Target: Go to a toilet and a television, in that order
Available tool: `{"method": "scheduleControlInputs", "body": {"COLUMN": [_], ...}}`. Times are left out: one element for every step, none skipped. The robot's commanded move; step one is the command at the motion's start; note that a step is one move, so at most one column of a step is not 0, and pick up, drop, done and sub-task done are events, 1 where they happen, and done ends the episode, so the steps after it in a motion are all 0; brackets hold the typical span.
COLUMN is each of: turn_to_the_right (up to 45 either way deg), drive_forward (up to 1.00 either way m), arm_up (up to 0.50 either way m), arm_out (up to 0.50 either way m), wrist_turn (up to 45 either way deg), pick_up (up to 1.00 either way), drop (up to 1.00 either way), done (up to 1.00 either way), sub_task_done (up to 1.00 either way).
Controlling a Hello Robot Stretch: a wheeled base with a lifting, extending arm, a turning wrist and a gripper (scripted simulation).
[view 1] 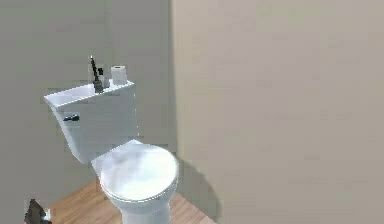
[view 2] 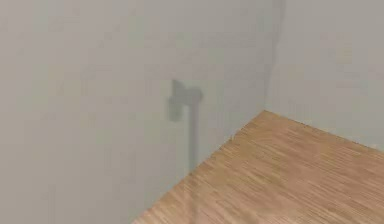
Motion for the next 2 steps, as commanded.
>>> {"method": "scheduleControlInputs", "body": {"turn_to_the_right": [-18.0, 0.0], "drive_forward": [0.00, 0.00], "arm_up": [0.00, 0.00], "arm_out": [0.00, 0.00], "wrist_turn": [0.0, 0.0], "pick_up": [0.00, 0.00], "drop": [0.00, 0.00], "done": [0.00, 0.00], "sub_task_done": [0.00, 1.00]}}
